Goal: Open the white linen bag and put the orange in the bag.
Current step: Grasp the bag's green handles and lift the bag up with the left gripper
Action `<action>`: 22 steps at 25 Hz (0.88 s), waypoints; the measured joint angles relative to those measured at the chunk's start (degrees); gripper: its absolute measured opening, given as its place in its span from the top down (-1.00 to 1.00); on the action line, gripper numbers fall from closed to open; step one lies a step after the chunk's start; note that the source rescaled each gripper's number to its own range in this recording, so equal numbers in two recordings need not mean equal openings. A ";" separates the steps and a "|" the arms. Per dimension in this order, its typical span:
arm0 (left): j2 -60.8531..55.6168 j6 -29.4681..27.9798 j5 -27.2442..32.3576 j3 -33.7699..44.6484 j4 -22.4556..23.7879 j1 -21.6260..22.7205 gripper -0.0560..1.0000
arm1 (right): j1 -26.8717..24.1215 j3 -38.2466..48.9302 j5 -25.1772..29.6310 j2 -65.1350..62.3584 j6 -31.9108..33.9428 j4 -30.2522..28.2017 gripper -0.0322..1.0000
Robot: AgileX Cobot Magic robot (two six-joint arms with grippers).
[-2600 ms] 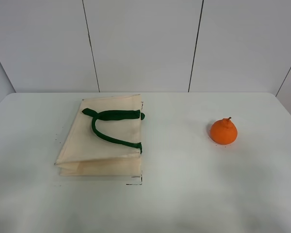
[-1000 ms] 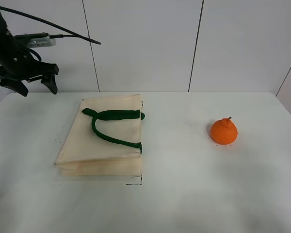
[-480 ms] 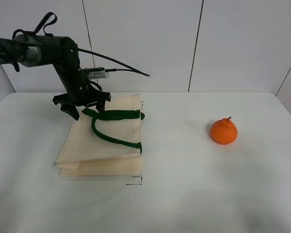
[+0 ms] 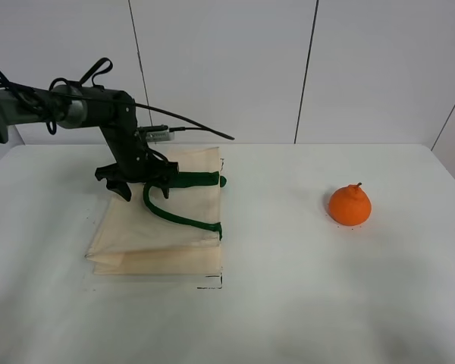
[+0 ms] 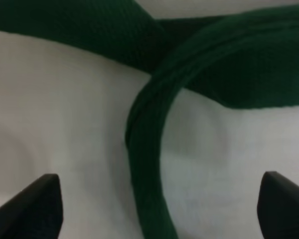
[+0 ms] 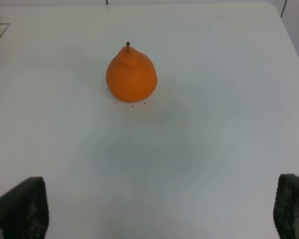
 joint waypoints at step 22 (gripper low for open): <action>1.60 -0.23 0.22 -0.02 0.00 0.00 0.88 | 0.00 0.00 0.00 0.00 0.00 0.00 -1.00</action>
